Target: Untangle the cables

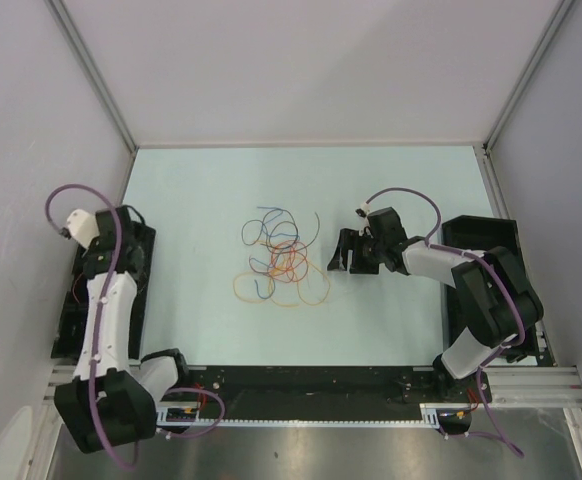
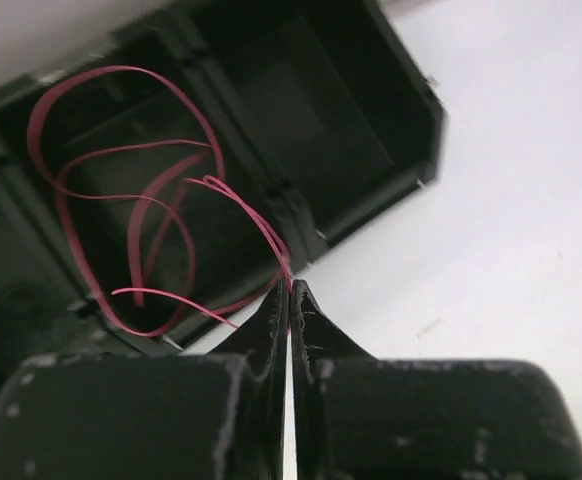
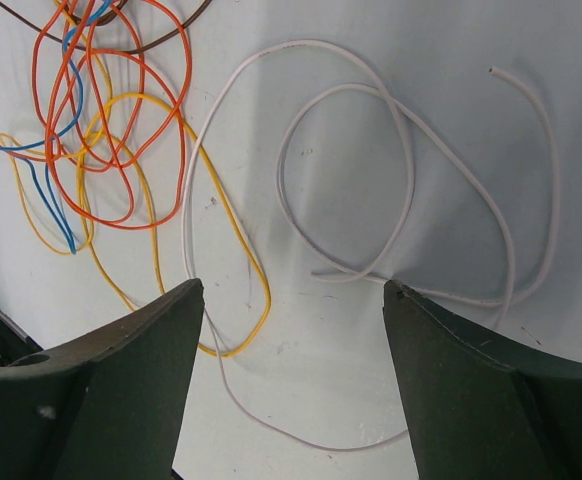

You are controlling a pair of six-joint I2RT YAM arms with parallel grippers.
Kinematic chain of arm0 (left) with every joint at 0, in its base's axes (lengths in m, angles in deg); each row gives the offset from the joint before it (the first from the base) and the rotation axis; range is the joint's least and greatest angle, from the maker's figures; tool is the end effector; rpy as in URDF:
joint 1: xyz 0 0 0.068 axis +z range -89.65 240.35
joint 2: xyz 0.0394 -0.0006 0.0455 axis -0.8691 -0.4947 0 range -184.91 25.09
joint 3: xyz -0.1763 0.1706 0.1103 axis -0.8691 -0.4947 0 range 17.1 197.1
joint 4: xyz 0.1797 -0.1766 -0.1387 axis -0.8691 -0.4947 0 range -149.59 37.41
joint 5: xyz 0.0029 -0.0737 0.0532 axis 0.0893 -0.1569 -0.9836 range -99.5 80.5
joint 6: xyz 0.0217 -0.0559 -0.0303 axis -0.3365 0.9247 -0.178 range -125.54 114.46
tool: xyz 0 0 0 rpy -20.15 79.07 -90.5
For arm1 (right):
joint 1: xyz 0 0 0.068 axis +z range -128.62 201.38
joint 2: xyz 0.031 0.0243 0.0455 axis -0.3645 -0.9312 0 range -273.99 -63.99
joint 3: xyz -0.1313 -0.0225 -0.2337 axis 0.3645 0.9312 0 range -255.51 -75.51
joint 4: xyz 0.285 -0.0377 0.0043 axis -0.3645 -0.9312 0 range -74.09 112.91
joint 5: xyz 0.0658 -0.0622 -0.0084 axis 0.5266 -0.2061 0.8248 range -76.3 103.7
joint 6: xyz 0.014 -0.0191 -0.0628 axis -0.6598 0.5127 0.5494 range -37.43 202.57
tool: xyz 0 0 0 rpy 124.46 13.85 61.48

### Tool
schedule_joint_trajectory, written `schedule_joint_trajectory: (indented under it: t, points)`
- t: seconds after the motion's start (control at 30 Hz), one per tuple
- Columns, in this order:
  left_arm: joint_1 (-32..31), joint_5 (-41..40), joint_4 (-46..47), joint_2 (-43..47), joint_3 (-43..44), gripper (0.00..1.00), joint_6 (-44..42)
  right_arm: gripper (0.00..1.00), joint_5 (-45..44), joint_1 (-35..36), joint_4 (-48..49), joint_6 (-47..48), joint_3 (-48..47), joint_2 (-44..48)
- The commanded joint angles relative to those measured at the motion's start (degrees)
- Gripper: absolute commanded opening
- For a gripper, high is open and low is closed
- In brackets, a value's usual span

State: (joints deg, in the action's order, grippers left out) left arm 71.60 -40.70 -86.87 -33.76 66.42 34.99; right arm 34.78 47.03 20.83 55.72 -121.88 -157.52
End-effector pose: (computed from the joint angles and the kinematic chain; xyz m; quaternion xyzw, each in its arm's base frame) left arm 0.2407 0.0762 0.2671 -0.4818 0.7510 0.1438 0.4281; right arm 0.3039 0.1673 0.1201 -0.0540 0.9222 0.3052 0.2312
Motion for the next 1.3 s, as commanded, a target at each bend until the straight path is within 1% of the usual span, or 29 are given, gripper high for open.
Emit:
schedule_joint_trajectory:
  t: [0.0, 0.03, 0.13, 0.17, 0.33, 0.5, 0.67, 0.73, 0.8, 0.87, 0.9, 0.93, 1.0, 1.03, 1.07, 1.1, 1.13, 1.17, 1.27]
  points:
    - [9.13, 2.62, -1.23, 2.25, -1.15, 0.00, -0.55, 0.77, -0.25, 0.10, -0.11, -0.13, 0.58, -1.30]
    - [12.71, 5.25, 0.34, 2.51, -1.94, 0.00, -0.11, 0.77, -0.16, 0.10, -0.11, -0.13, 0.58, -1.30]
    - [18.35, 9.48, 3.60, 1.99, -5.28, 0.01, 1.38, 0.77, 0.27, 0.02, -0.11, -0.04, 0.58, -1.30]
    - [19.07, 10.88, 4.30, 1.72, -6.33, 0.00, 1.65, 0.77, 0.45, -0.16, -0.02, 0.04, 0.58, -1.30]
    - [22.49, 12.21, 7.73, -1.52, -8.01, 0.00, 3.41, 0.76, 2.38, -0.86, 0.42, 0.04, 0.58, -1.82]
    - [28.03, 23.62, 14.94, -3.64, -11.26, 0.00, 5.34, 0.76, 2.65, -1.13, 0.68, -0.31, 0.49, -1.91]
    - [29.18, 24.43, 16.35, -7.15, -10.39, 0.01, 6.75, 0.76, 2.83, -1.13, 0.68, -0.31, 0.23, -2.26]
    - [29.53, 26.36, 17.93, -8.03, -10.56, 0.02, 6.66, 0.76, 2.91, -1.22, 0.51, -0.31, 0.14, -2.35]
    - [29.88, 28.73, 20.03, -8.12, -11.52, 0.09, 6.66, 0.76, 2.91, -1.30, 0.42, -0.31, -0.04, -2.44]
    - [29.89, 30.05, 21.44, -7.16, -12.23, 0.18, 6.05, 0.76, 2.91, -1.39, 0.50, -0.22, -0.04, -2.35]
    - [29.80, 30.49, 22.49, -6.72, -12.49, 0.23, 6.05, 0.76, 2.91, -1.30, 0.33, -0.22, -0.04, -2.53]
    - [29.89, 30.76, 23.11, -6.19, -12.76, 0.32, 6.05, 0.76, 2.91, -1.30, 0.24, -0.22, -0.04, -2.53]
    - [29.80, 33.57, 24.70, -4.79, -12.85, 0.41, 5.87, 0.76, 3.00, -1.30, 0.33, -0.22, -0.12, -2.61]
    - [29.89, 34.44, 24.70, -4.43, -12.24, 0.49, 5.70, 0.76, 3.00, -1.39, 0.33, -0.13, -0.21, -2.70]
    - [29.80, 34.45, 23.57, -4.26, -11.71, 0.53, 5.52, 0.76, 3.00, -1.30, 0.24, -0.22, -0.21, -2.70]
    - [29.89, 34.45, 22.95, -4.08, -11.18, 0.55, 5.26, 0.76, 3.00, -1.22, 0.15, -0.22, -0.30, -2.79]
    - [29.80, 34.45, 22.25, -3.91, -10.13, 0.62, 5.08, 0.76, 3.09, -1.22, 0.15, -0.22, -0.39, -2.88]
    - [29.80, 34.63, 21.02, -3.56, -9.69, 0.64, 4.82, 0.76, 3.09, -1.30, 0.15, -0.22, -0.39, -2.88]
    - [29.89, 36.11, 20.05, -1.54, -8.89, 0.68, 4.47, 0.76, 3.09, -1.30, 0.15, -0.22, -0.39, -2.97]
